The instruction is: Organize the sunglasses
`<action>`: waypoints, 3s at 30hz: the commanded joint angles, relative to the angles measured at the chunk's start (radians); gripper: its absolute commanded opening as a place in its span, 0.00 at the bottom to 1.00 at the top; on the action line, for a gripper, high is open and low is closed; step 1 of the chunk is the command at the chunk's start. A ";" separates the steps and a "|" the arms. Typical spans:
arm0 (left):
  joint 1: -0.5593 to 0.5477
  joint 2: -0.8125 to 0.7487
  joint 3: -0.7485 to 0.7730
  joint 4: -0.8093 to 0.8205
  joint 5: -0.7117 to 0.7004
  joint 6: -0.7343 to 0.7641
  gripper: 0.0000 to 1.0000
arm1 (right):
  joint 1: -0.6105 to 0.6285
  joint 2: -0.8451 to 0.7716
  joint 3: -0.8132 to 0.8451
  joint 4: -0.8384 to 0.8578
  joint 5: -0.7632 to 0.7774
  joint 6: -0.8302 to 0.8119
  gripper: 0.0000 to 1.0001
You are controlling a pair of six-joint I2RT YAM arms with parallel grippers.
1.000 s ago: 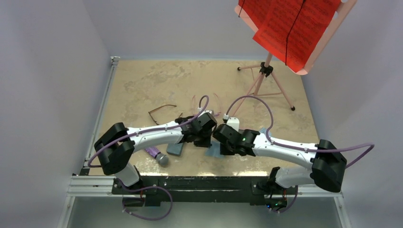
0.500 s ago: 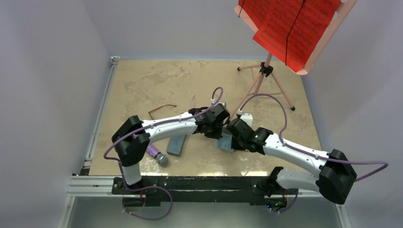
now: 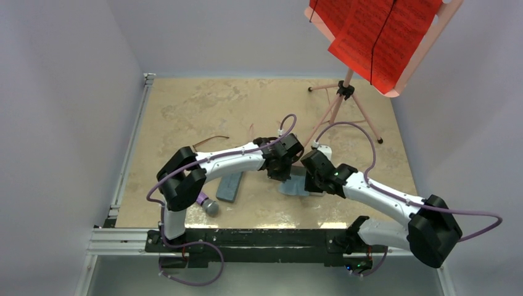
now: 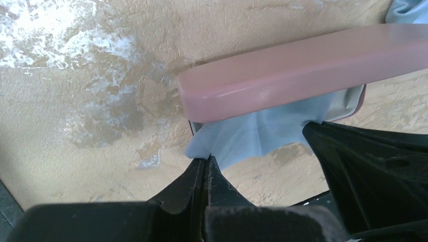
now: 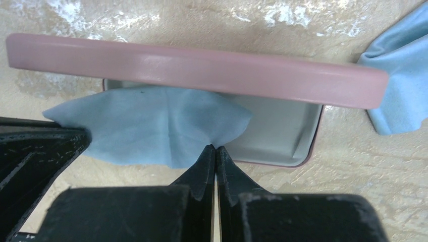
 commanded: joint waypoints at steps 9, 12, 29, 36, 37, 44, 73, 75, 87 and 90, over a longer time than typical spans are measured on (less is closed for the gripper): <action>0.016 0.062 0.073 -0.027 0.019 0.027 0.00 | -0.066 0.035 -0.028 0.055 -0.009 -0.047 0.00; 0.016 0.075 0.080 -0.019 0.013 0.027 0.00 | -0.071 0.049 -0.028 0.058 -0.003 -0.044 0.00; 0.016 0.121 0.113 -0.002 0.031 0.030 0.00 | -0.087 0.076 -0.031 0.021 0.030 -0.023 0.00; 0.016 0.138 0.120 -0.012 0.022 0.025 0.04 | -0.089 0.062 -0.051 0.007 0.024 -0.020 0.00; 0.016 0.139 0.120 -0.013 0.020 0.023 0.04 | -0.089 0.060 -0.053 0.006 0.026 -0.018 0.00; 0.016 0.143 0.131 -0.020 0.005 0.015 0.08 | -0.092 0.062 -0.061 0.011 0.031 -0.009 0.00; 0.015 0.103 0.107 -0.008 0.008 0.012 0.24 | -0.095 0.038 -0.055 -0.029 0.110 0.066 0.19; 0.015 0.080 0.095 0.006 0.024 0.013 0.29 | -0.095 0.014 -0.057 -0.031 0.112 0.075 0.28; 0.015 -0.072 0.028 0.062 0.131 0.033 0.67 | -0.095 -0.154 -0.079 0.030 0.007 0.002 0.73; 0.015 -0.138 -0.033 0.074 0.135 0.027 0.72 | -0.095 -0.177 -0.106 0.122 -0.082 -0.040 0.75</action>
